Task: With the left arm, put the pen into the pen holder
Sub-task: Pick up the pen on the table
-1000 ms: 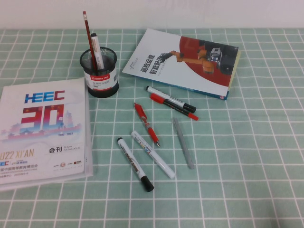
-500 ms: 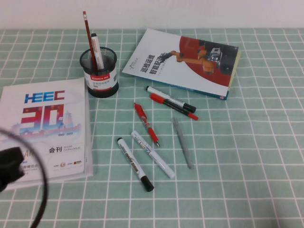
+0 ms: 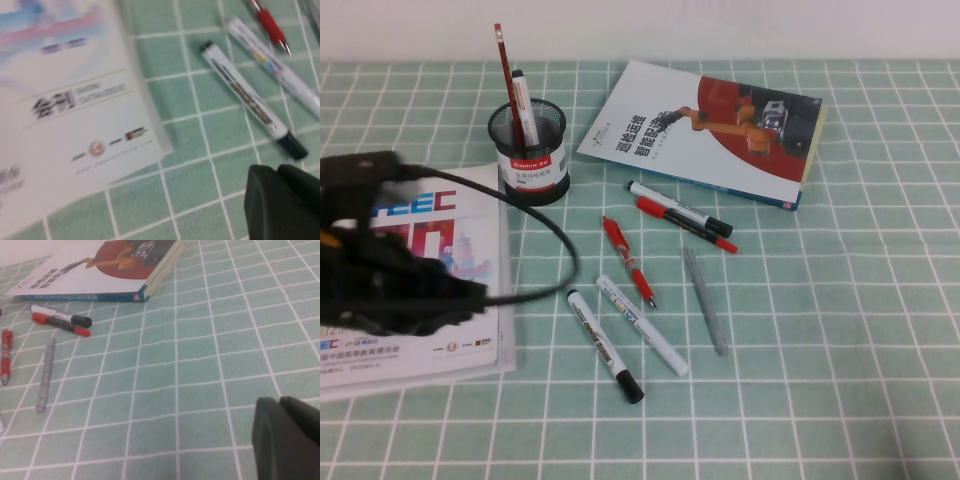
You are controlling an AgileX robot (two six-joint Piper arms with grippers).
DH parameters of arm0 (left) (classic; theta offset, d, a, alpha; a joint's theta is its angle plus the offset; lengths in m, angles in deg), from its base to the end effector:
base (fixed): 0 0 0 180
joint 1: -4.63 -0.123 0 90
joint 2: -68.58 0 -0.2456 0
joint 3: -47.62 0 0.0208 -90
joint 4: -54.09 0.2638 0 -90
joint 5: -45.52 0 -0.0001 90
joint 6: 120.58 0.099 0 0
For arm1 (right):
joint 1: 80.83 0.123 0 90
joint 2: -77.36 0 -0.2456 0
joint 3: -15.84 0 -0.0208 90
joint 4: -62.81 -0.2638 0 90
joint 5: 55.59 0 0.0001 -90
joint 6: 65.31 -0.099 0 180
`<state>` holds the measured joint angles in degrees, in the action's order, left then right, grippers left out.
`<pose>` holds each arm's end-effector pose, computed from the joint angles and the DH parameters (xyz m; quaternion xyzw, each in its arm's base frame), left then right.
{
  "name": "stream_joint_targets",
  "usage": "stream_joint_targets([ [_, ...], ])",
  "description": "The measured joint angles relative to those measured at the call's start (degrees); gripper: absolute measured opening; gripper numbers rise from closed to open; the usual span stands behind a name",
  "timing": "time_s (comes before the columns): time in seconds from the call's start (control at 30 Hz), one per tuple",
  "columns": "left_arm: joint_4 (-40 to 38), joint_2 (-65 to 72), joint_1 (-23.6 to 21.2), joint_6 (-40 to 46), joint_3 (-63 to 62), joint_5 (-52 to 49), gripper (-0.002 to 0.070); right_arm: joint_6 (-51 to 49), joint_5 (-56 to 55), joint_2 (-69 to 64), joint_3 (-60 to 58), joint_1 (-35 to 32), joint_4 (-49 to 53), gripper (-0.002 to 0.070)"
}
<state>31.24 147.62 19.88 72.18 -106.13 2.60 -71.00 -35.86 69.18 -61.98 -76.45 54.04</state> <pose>0.2504 -0.0954 0.2355 0.1286 0.9395 -0.1753 0.2647 0.1131 0.0138 0.1706 0.0509 0.7944 0.1166 0.5940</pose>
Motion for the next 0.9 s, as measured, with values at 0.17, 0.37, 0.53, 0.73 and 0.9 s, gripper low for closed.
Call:
stream_joint_targets([
  [0.17, 0.00, 7.38, 4.65, 17.98, -6.15, -5.87, 0.0000, 0.00, 0.00, 0.00, 0.00, 0.00, 0.00, -0.0020],
  [0.37, -0.34, 15.03, 7.09, 37.52, -13.85, -11.62, 0.0000, 0.00, 0.00, 0.00, 0.00, 0.00, 0.00, -0.0020],
  [0.53, -0.34, 19.75, 9.80, 57.66, -19.19, -17.63, 0.0000, 0.00, 0.00, 0.00, 0.00, 0.00, 0.00, -0.0020],
  [0.73, 2.23, 25.68, 13.05, 71.54, -25.24, -22.48, 0.0000, 0.00, 0.00, 0.00, 0.00, 0.00, 0.00, -0.0020],
  [0.9, 9.91, 31.86, 16.32, 74.50, -29.78, -24.77, 0.0000, 0.00, 0.00, 0.00, 0.00, 0.00, 0.00, -0.0020],
])
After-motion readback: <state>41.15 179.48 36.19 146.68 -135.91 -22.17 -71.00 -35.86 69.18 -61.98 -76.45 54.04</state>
